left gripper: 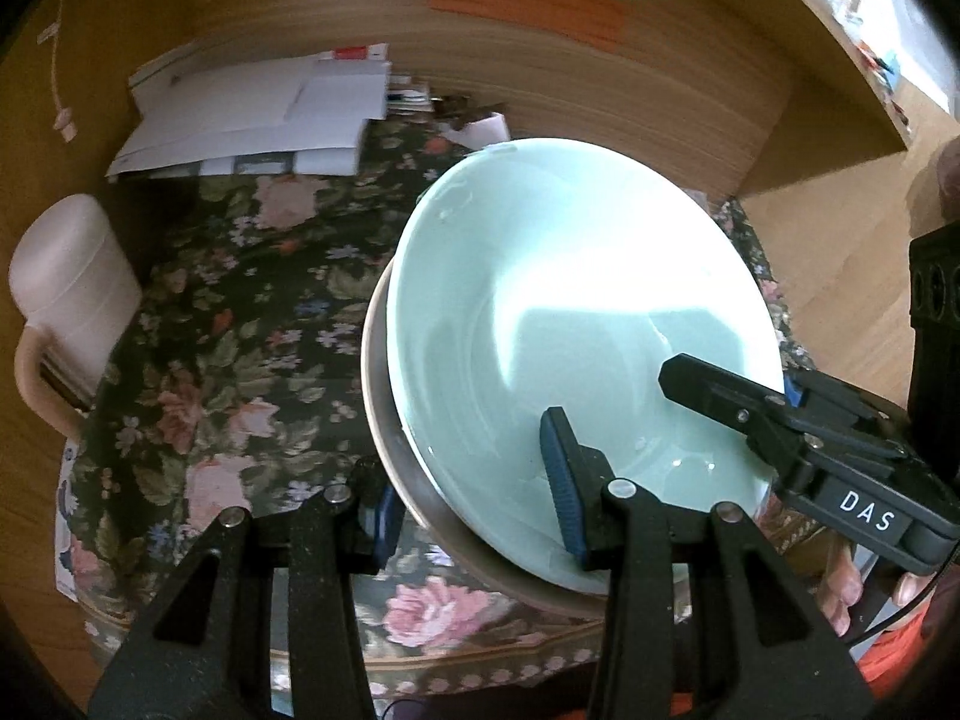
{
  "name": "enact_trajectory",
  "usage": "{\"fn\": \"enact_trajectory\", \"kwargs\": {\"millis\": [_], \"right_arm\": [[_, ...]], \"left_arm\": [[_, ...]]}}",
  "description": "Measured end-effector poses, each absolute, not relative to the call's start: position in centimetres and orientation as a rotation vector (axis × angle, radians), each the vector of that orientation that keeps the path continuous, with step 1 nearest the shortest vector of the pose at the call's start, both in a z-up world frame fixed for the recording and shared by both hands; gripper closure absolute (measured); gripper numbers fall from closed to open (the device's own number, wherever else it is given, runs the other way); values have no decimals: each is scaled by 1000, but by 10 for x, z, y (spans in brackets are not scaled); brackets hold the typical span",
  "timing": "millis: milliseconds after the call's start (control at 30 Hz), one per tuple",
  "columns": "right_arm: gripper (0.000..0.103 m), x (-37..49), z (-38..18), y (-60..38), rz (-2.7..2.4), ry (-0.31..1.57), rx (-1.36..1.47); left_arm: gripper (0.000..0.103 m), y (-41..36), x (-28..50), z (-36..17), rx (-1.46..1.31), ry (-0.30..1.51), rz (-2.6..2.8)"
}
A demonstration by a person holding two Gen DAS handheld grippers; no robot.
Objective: Organize plates and bowls
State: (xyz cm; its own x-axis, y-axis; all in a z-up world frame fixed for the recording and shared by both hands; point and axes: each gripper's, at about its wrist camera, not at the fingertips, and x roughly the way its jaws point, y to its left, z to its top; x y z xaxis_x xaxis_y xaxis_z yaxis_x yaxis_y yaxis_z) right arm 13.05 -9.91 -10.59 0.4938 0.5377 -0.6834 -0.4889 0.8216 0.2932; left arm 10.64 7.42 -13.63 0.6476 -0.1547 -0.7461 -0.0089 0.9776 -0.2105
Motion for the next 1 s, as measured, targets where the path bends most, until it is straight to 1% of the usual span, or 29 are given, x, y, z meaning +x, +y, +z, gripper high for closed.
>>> {"fn": "enact_trajectory", "kwargs": {"millis": [400, 667, 1000], "right_arm": [[68, 121, -107, -146, 566, 842, 99], [68, 120, -118, -172, 538, 866, 128], [68, 131, -141, -180, 537, 940, 151]], "left_arm": [[61, 30, 108, -135, -162, 871, -142], [61, 4, 114, -146, -146, 909, -176], [61, -2, 128, -167, -145, 969, -167]]}}
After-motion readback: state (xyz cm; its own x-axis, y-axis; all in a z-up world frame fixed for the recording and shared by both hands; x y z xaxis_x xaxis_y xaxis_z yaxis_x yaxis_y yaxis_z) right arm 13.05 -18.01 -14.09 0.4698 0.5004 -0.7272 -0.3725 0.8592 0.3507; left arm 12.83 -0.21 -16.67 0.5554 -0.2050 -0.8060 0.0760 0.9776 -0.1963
